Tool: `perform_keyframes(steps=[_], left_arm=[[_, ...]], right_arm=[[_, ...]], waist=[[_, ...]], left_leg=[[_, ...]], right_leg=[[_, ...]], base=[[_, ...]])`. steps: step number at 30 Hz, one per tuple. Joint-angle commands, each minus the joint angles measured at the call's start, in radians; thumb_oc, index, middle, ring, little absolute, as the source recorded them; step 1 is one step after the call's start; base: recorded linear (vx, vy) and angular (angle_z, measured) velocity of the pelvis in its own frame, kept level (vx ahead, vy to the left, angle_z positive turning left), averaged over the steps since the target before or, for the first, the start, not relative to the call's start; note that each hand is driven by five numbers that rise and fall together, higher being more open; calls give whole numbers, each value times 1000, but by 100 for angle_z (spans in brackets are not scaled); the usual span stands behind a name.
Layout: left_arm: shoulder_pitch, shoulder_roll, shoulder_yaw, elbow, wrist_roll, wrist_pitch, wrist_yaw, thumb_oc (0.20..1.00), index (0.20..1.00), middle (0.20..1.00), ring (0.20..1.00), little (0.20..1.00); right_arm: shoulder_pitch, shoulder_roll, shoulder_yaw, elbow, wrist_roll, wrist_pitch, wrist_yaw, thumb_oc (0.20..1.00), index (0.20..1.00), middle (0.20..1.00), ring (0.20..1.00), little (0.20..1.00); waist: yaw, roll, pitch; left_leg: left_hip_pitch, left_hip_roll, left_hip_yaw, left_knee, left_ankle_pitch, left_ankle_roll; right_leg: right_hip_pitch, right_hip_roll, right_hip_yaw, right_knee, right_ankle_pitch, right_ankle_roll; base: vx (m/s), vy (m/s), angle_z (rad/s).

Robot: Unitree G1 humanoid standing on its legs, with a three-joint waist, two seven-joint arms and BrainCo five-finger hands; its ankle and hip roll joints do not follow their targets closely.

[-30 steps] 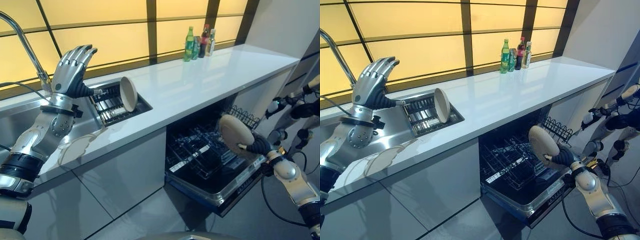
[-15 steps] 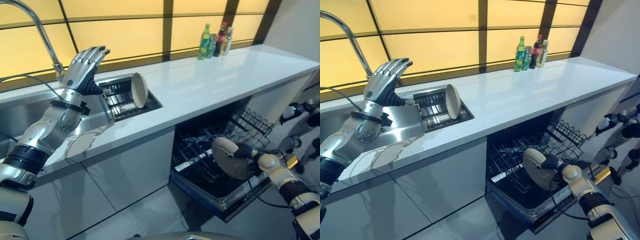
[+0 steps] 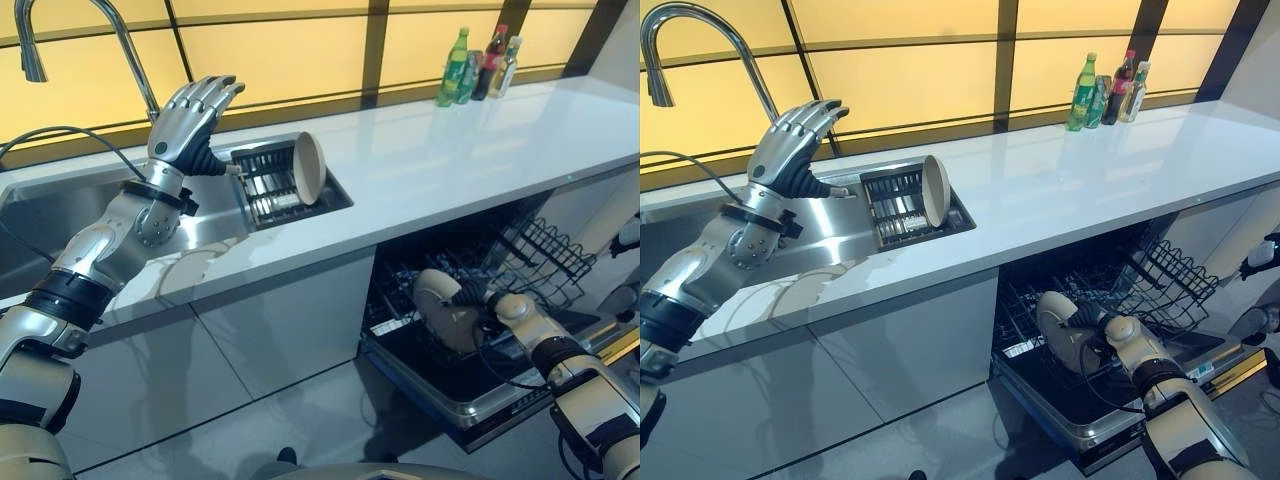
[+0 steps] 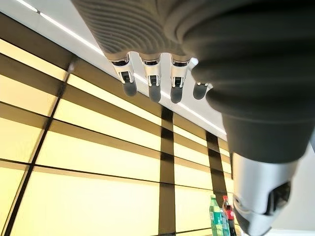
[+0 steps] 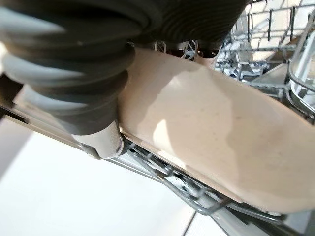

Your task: Pick up plates and place into dishwasher.

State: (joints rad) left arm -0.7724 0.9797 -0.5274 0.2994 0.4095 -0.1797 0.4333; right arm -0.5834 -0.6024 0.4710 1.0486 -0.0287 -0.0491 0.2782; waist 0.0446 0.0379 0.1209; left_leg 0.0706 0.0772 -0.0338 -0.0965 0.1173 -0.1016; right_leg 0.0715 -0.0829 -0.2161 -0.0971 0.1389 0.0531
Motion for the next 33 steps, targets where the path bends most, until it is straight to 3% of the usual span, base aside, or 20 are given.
perform_keyframes(steps=[1, 8, 21, 22, 23, 28, 31, 33], left_arm=[[-220, 17, -15, 12, -31, 25, 38, 1000, 1000, 1000, 1000, 1000], [-293, 34, -46, -41, -47, 51, 45, 1000, 1000, 1000, 1000, 1000], [-287, 47, -64, -75, -32, 72, 2, 1000, 1000, 1000, 1000, 1000], [-285, 47, -65, -72, -30, 72, -2, 1000, 1000, 1000, 1000, 1000], [-282, 47, -67, -67, -28, 72, -7, 1000, 1000, 1000, 1000, 1000], [-244, 54, -58, -62, 5, 80, -23, 1000, 1000, 1000, 1000, 1000], [-209, 64, -50, -39, 79, 101, -5, 1000, 1000, 1000, 1000, 1000], [-198, 74, -44, -22, 97, 112, 6, 1000, 1000, 1000, 1000, 1000]], right_arm=[[-200, -59, 55, 55, -26, 12, 9, 200, 200, 200, 200, 200], [-215, -59, 58, 126, -68, 65, -3, 200, 200, 200, 200, 200], [-229, -69, 27, 127, -32, 41, -59, 200, 200, 200, 200, 200], [-229, -70, 26, 124, -28, 37, -71, 479, 479, 479, 479, 479], [-229, -73, 20, 117, -20, 31, -98, 1000, 1000, 1000, 1000, 1000], [-208, -81, -12, 39, 24, -24, -210, 1000, 1000, 1000, 1000, 1000], [-151, -110, -42, -174, 31, -22, -316, 1000, 1000, 1000, 1000, 1000], [-93, -126, -66, -321, 52, 2, -330, 1000, 1000, 1000, 1000, 1000]], waist=[[26, 18, 133], [32, 34, 168], [31, 49, 204], [30, 49, 204], [27, 49, 204], [15, 47, 200], [-16, 42, 196], [-37, 38, 195]], left_leg=[[-14, -138, 57, 9, -135, 72], [-33, -135, 50, 9, -123, 67], [-43, -135, 45, 9, -112, 61], [-41, -136, 46, 9, -112, 60], [-38, -135, 48, 9, -112, 60], [-26, -135, 53, 9, -115, 62], [-12, -136, 65, 9, -120, 64], [-6, -137, 73, 9, -123, 66]], right_leg=[[13, 20, 13, 10, -128, 37], [-5, 18, 7, 11, -123, 33], [-17, 13, 0, 19, -120, 29], [-16, 13, 1, 19, -120, 28], [-15, 13, 1, 21, -119, 28], [-9, 13, 10, 23, -119, 29], [-4, 14, 23, 27, -119, 32], [-3, 15, 34, 30, -119, 35]], base=[[-67, 24, 2], [-28, 6, 7], [1, -1, 1], [0, 0, 0], [0, 0, 0], [40, 40, 1], [85, 78, -1], [81, 87, -3]])
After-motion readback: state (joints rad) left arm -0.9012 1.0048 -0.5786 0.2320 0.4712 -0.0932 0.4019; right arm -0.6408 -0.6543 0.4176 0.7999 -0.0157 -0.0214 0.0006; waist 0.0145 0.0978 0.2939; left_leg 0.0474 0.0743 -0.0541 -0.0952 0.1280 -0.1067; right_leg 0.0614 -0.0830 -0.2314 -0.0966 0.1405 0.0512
